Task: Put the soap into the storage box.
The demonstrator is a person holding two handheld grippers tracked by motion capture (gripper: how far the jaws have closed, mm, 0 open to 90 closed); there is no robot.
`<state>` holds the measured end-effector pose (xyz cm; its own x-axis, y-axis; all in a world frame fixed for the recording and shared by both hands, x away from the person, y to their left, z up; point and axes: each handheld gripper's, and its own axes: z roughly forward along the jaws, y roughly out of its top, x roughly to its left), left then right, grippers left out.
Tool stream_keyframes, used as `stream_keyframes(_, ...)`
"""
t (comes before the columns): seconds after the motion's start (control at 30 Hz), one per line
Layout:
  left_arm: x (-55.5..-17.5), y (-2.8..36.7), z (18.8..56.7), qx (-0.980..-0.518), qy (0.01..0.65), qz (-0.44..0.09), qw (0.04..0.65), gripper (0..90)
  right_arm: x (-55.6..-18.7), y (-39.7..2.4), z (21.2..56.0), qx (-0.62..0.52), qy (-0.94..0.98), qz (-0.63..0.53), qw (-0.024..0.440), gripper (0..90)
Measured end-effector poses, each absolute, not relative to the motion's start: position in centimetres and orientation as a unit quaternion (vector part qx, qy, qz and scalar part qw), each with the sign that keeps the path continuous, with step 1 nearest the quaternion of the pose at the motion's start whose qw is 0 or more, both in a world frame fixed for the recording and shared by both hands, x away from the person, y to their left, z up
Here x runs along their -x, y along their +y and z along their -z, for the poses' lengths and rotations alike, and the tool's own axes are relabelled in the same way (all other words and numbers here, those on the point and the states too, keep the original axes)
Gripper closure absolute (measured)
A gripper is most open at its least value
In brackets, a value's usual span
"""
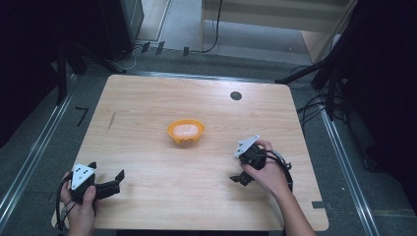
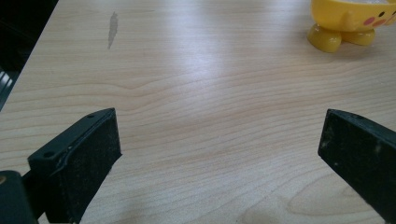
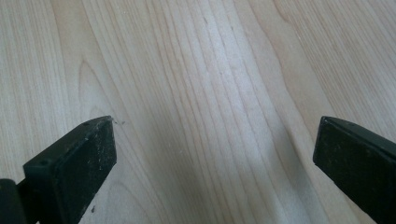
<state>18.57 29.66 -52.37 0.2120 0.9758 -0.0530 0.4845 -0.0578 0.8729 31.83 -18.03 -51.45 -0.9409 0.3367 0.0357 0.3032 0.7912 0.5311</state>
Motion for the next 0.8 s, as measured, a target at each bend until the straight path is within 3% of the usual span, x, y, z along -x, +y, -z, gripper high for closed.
stream_keyframes(0.8, -18.6, 29.6, 52.4, -0.666, 0.55, -0.301, 0.405, 0.0, -29.1, -23.8, 53.4, -0.248, 0.905, -0.342, 0.058, 1.6)
